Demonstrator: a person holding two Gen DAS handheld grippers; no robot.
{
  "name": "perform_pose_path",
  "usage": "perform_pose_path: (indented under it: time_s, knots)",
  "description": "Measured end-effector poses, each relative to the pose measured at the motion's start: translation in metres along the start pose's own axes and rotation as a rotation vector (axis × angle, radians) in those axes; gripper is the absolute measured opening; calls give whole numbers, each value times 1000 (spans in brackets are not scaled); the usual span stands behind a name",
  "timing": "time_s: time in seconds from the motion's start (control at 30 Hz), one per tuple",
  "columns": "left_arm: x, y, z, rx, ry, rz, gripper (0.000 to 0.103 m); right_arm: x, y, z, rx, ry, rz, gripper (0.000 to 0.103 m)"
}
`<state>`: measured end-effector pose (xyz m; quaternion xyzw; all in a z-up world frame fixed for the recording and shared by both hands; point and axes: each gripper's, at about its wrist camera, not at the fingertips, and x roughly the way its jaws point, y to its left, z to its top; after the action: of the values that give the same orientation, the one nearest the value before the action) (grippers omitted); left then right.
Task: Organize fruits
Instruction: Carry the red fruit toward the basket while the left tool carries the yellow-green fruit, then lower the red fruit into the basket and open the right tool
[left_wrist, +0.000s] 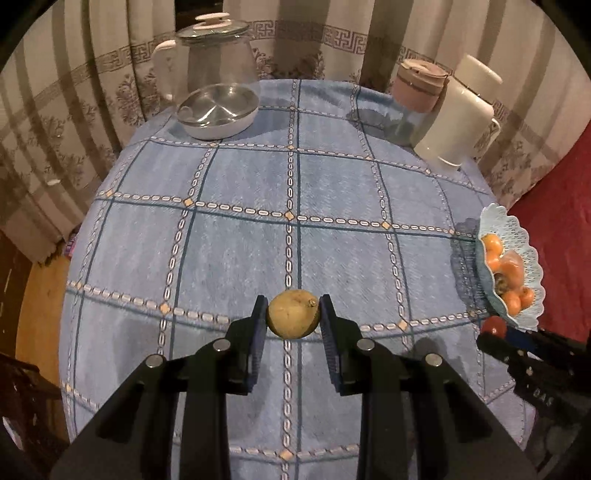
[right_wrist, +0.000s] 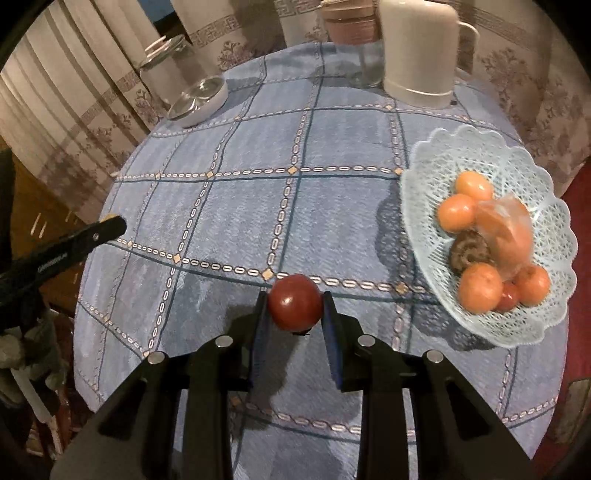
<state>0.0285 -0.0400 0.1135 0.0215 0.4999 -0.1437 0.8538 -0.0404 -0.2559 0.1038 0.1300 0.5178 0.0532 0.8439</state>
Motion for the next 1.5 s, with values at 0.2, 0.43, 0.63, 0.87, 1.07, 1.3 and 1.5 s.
perform_pose_path:
  time_s: [0.2, 0.43, 0.63, 0.87, 1.07, 1.3, 1.5]
  knots:
    - [-22, -10, -17, -49, -19, 2, 29, -14, -20, -7, 17, -15, 23, 29]
    - [-39, -27, -36, -71, -28, 4, 29, -29, -40, -14, 14, -28, 39, 29]
    - [-49, -43, -44, -76, -40, -1, 29, -51, -72, -8, 56, -82, 18, 29]
    - [-54, -64, -37, -52, -63, -12, 29, -76, -118, 9, 121, -154, -47, 29]
    - [-53, -81, -31, -23, -64, -27, 29, -92, -147, 22, 162, -203, -104, 29]
    - [-49, -97, -23, 14, -62, -44, 29, -92, -162, 27, 183, -206, -146, 29]
    - [-45, -116, -10, 58, -70, -70, 29, -78, -166, 28, 180, -181, -175, 29]
